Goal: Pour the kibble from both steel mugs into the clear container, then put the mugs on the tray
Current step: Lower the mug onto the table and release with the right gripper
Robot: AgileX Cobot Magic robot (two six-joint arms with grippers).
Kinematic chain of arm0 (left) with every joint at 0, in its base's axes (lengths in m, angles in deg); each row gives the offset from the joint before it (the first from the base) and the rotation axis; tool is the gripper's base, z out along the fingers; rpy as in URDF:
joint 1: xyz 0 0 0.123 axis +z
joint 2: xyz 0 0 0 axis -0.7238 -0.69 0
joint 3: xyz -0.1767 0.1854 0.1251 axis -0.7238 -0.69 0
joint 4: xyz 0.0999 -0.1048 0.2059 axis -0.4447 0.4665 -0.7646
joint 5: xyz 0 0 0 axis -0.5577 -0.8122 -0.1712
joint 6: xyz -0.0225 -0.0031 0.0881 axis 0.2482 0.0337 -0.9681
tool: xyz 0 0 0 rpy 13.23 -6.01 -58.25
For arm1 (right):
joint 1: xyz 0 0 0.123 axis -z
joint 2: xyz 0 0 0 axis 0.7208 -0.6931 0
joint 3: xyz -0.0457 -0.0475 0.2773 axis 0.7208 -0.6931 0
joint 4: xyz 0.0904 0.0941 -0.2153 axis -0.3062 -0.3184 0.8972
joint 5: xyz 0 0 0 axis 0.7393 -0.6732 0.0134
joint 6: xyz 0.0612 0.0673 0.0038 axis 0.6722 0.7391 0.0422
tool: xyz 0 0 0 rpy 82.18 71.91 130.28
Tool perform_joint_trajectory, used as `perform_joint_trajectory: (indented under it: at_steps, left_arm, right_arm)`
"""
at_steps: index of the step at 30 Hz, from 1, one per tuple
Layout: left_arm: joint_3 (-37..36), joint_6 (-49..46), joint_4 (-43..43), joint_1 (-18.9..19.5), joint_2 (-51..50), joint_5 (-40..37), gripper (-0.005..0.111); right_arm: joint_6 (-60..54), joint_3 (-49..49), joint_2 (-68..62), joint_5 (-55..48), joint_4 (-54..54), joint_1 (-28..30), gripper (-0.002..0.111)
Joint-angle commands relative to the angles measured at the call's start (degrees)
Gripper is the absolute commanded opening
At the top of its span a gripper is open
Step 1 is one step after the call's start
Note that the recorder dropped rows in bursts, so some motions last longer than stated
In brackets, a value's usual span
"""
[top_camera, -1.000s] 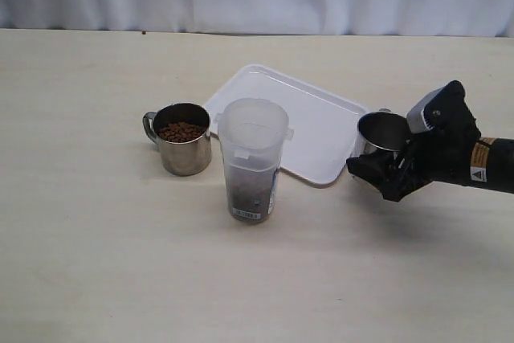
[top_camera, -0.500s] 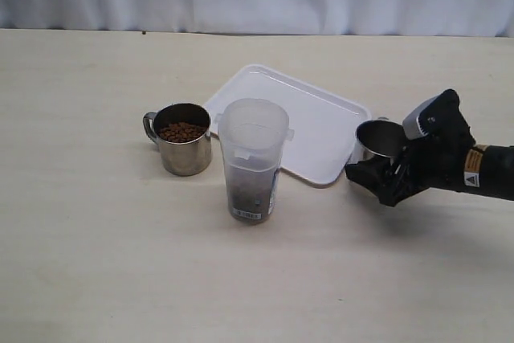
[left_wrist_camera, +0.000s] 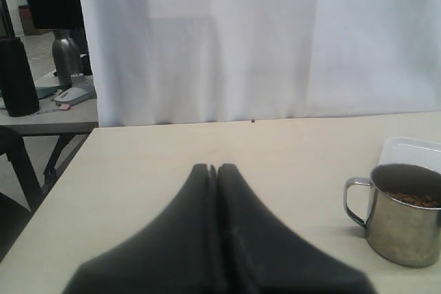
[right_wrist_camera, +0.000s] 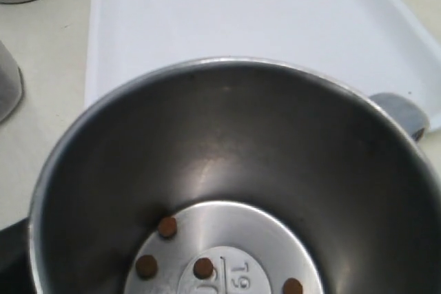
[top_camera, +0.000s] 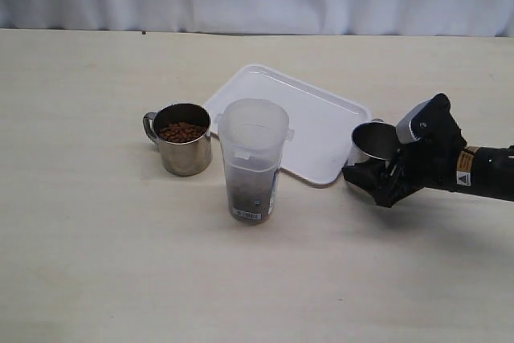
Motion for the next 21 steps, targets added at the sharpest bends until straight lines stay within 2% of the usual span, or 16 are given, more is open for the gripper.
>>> perform_joint_trajectory:
  at_steps: [1, 3, 5, 11, 16, 19, 21]
  left_arm:
    - [-0.2, 0.1, 0.1, -0.5, 0.1, 0.8, 0.0]
    - [-0.2, 0.1, 0.1, -0.5, 0.1, 0.8, 0.0]
    - [-0.2, 0.1, 0.1, -0.5, 0.1, 0.8, 0.0]
    - [-0.2, 0.1, 0.1, -0.5, 0.1, 0.8, 0.0]
    - [-0.2, 0.1, 0.1, -0.5, 0.1, 0.8, 0.0]
    - [-0.2, 0.1, 0.1, -0.5, 0.1, 0.8, 0.0]
    - [-0.2, 0.1, 0.1, -0.5, 0.1, 0.8, 0.0]
  right_arm:
    - [6.1, -0.1, 2.9, -3.5, 1.6, 0.5, 0.072]
    - [10.1, -0.1, 3.7, -3.5, 1.9, 0.5, 0.082]
    - [11.7, -0.1, 4.1, -3.5, 2.0, 0.5, 0.086]
    - [15.8, -0.1, 7.3, -3.5, 4.7, 0.5, 0.087]
    - [32.1, -0.1, 19.2, -3.6, 16.6, 0.5, 0.087]
    - [39.8, -0.6, 24.8, -5.7, 19.6, 0.5, 0.084]
    - [40.5, -2.2, 28.1, -7.7, 19.0, 0.5, 0.071]
